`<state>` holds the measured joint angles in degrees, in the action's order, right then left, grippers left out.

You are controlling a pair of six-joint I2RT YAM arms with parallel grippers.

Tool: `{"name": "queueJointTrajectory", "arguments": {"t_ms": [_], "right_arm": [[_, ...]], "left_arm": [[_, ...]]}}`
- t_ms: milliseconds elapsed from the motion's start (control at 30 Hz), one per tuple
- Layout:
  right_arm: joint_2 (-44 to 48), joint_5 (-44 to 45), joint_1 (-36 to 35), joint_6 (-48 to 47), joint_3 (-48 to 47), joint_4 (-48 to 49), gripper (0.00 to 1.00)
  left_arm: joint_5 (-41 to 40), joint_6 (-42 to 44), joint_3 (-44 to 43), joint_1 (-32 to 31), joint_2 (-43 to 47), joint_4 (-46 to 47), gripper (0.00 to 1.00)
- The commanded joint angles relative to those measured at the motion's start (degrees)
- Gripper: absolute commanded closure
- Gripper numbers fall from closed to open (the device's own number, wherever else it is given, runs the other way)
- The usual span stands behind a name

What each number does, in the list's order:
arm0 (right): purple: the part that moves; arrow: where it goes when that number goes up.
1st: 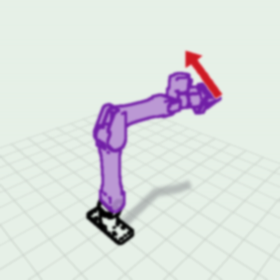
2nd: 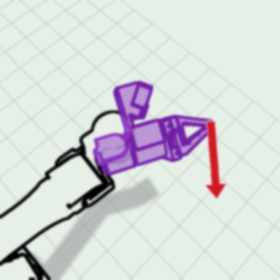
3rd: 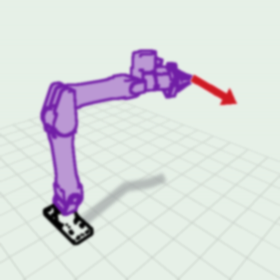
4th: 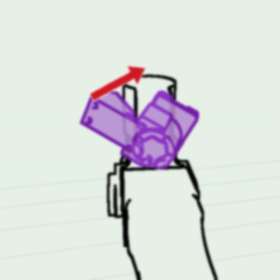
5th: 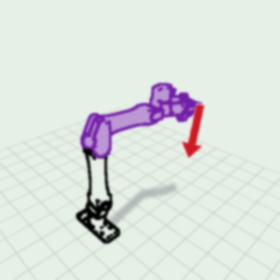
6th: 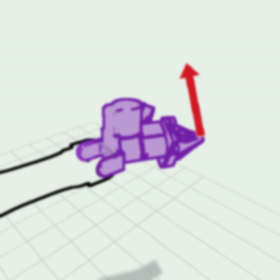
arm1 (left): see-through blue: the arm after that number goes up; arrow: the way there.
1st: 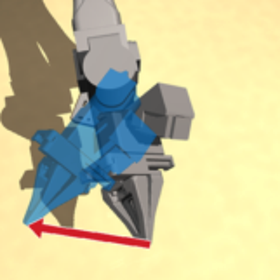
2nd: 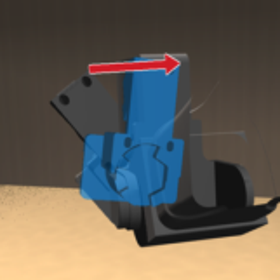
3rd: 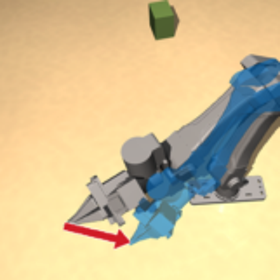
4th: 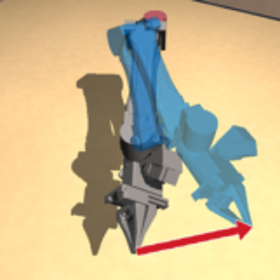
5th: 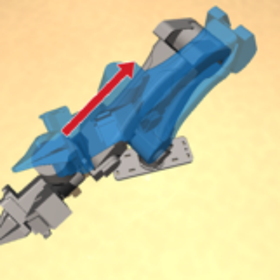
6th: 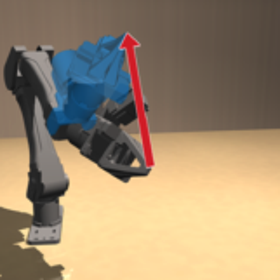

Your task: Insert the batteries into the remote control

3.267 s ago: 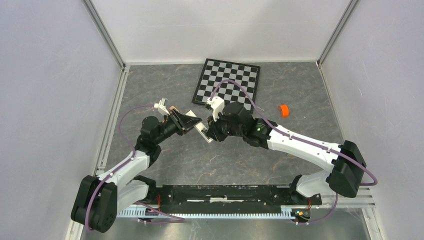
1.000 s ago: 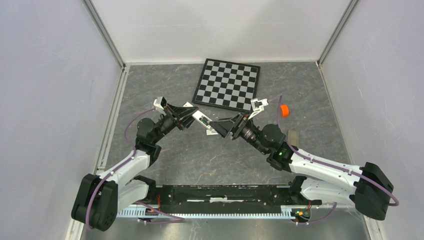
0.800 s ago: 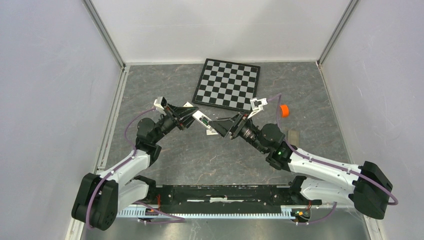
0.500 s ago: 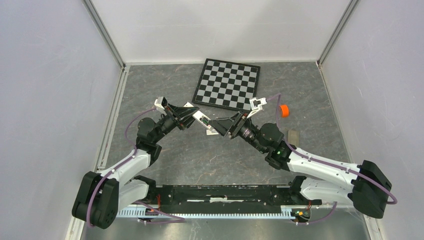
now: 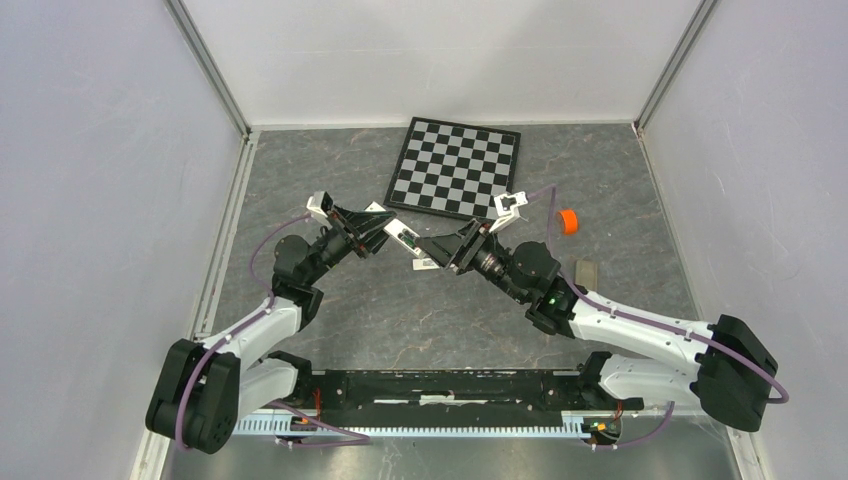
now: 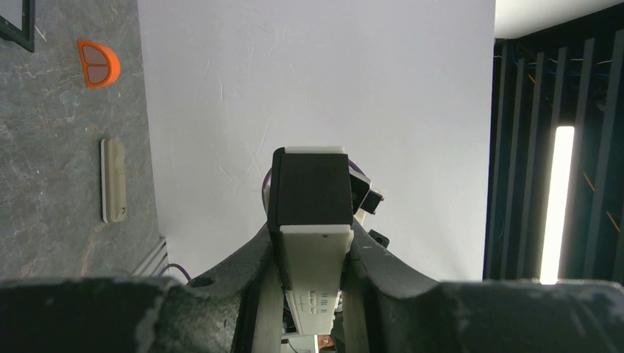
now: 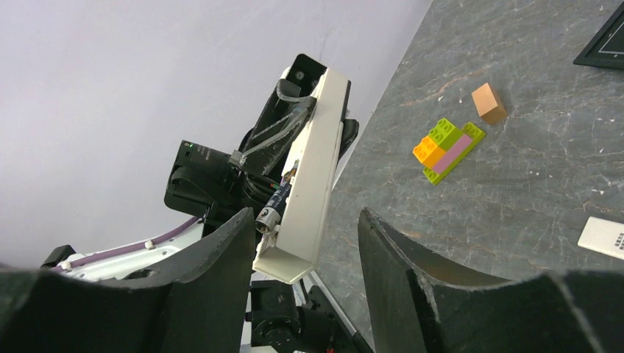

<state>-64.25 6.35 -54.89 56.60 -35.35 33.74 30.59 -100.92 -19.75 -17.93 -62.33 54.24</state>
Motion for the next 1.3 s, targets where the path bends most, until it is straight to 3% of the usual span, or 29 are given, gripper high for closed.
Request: {"name": "queueJointTrajectory", "arguments": {"t_ms": [0,267,467,767,1067,1167,1267], "right_arm": [[-1.2,1.0,0.6,1.2,-2.3,-2.5,0.43],[-1.4,3.2,1.1,2.7,-2.4,-7.7,0.47],[-2.7,5.8,1.5,2.8,-5.6,-19.2,0.48],[-2.7,9.1,1.6,1.4,-6.4,-25.6,0.49],[2.3,0.5,2.3,-11.6,-3.5,-11.6,0.18],[3.9,-3.5,2.4,-18.3,-3.4,-7.9,0.13],[3.1,-8.3,2.3,-26.6,-7.1,-10.5,0.12]], "left_arm": [[3.7,0.0,-2.5,-0.1,0.1,7.0,0.98],[5.1,1.5,-4.3,-0.1,-0.3,10.5,0.98],[6.8,5.9,-6.2,-0.1,1.1,11.2,0.98],[7.0,17.9,-8.2,-0.1,6.2,1.1,0.98],[5.8,29.5,-8.6,-0.1,9.6,-15.0,0.98],[4.6,32.1,-8.3,-0.1,10.4,-18.9,0.98],[3.7,33.7,-8.3,-0.1,10.9,-21.9,0.98]]}}
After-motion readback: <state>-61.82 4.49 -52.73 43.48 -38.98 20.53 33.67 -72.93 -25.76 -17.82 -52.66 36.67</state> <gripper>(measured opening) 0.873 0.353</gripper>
